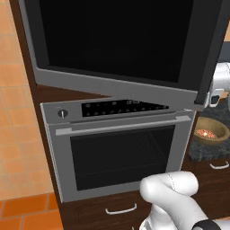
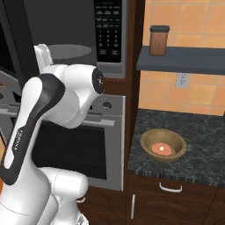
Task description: Open the microwave, place the bowl with waffle inside the microwave, then close the microwave door and turn it on.
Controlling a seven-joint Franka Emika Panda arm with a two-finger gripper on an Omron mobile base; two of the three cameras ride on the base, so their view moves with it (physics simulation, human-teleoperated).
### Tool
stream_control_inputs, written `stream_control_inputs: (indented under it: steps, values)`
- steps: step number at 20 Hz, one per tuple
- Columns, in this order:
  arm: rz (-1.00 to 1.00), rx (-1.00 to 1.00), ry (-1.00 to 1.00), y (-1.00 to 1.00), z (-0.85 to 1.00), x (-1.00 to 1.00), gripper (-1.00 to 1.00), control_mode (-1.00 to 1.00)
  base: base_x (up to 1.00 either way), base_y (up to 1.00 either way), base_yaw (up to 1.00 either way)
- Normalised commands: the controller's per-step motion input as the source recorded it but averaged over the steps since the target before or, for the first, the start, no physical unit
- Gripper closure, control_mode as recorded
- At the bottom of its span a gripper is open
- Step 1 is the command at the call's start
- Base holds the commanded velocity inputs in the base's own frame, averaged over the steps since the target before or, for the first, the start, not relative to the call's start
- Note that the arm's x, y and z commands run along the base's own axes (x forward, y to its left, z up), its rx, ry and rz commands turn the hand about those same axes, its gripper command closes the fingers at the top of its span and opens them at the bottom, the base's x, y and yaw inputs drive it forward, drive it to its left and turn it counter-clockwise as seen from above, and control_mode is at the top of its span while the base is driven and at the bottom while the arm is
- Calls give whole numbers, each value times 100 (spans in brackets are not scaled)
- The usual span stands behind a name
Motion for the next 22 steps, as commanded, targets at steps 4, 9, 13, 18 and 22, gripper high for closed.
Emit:
stream_control_inputs:
  steps: [4,9,13,18,22]
  values:
    - [17,0,3,94,0,-92,-100,-100,0,0,0]
    - [15,4,7,96,0,-74,-100,-100,0,0,0]
    - [13,3,5,100,0,-67,-100,-100,0,0,0]
    - [9,1,8,100,0,-42,-100,-100,0,0,0]
    - [7,0,5,72,0,-18,-100,-100,0,0,0]
